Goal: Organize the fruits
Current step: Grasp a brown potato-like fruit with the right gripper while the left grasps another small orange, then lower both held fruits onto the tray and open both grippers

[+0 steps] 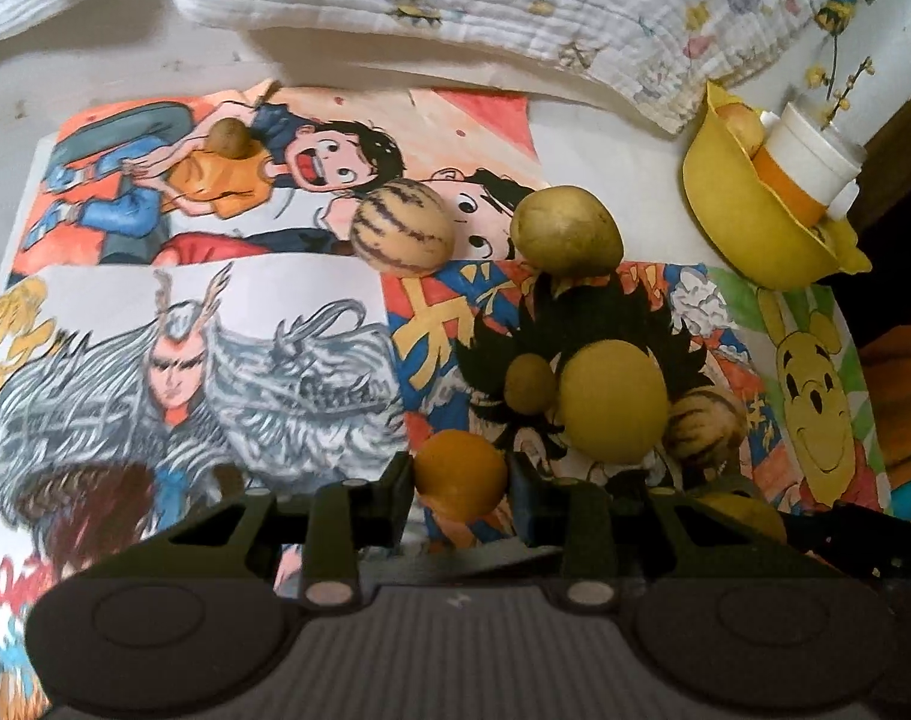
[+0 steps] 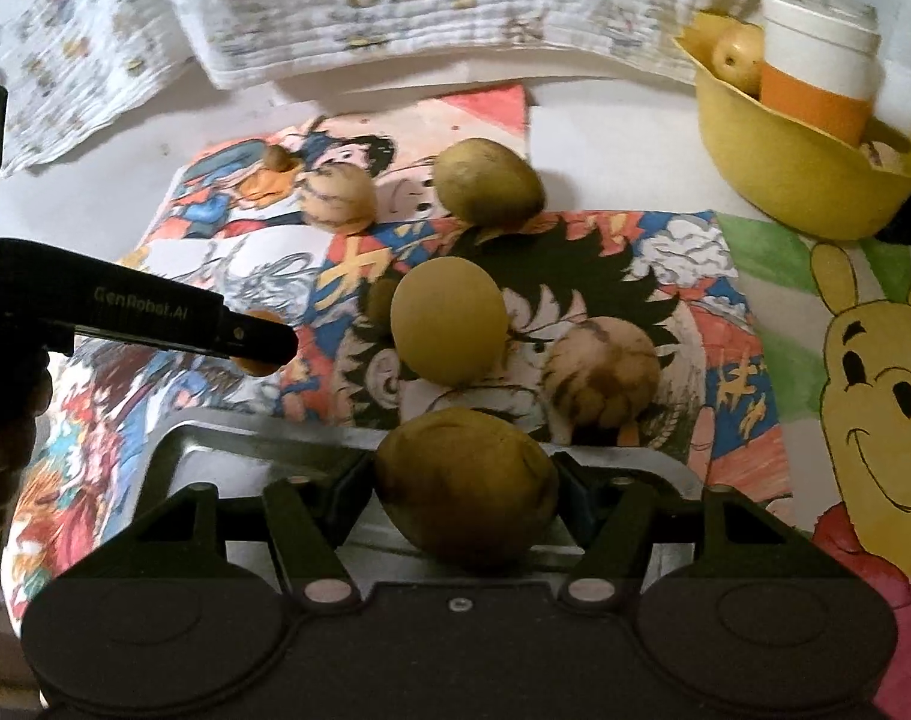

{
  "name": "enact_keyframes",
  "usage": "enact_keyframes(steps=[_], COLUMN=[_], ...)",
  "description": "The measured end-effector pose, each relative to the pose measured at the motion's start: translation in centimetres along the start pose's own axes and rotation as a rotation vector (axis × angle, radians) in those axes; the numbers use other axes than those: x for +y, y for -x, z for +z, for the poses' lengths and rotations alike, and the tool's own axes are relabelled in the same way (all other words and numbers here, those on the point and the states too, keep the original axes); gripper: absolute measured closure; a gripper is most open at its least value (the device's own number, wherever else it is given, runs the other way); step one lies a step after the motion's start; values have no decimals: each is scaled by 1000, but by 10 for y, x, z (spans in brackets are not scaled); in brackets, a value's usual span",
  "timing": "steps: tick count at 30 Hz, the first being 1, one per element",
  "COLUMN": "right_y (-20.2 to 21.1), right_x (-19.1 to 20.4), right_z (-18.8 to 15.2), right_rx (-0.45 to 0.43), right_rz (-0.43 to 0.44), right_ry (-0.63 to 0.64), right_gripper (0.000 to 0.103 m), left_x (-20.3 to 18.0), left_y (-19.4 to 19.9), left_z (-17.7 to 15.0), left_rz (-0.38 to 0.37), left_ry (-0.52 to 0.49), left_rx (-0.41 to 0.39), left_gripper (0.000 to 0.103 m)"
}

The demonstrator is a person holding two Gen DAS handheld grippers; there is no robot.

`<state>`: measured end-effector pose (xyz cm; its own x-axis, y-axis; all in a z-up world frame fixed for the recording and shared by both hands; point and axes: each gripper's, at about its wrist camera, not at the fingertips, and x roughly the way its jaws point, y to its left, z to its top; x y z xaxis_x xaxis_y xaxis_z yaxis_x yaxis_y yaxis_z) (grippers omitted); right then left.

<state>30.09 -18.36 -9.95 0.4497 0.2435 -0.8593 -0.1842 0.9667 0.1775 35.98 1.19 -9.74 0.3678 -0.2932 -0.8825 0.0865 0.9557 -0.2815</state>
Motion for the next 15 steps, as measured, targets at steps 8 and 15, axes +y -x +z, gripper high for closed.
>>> enact_keyframes(steps=[8,15], right_y=[6,6], right_x=[15,24], right_z=[-13,-22], right_rx=[23,73], right_rz=[72,124], right_ry=[71,125], right_gripper=[37,38], left_x=[10,16], left_y=[21,30], left_z=[-37,-70], left_rz=[8,23], left_ry=[58,98], left_rx=[9,35], left_gripper=[67,67])
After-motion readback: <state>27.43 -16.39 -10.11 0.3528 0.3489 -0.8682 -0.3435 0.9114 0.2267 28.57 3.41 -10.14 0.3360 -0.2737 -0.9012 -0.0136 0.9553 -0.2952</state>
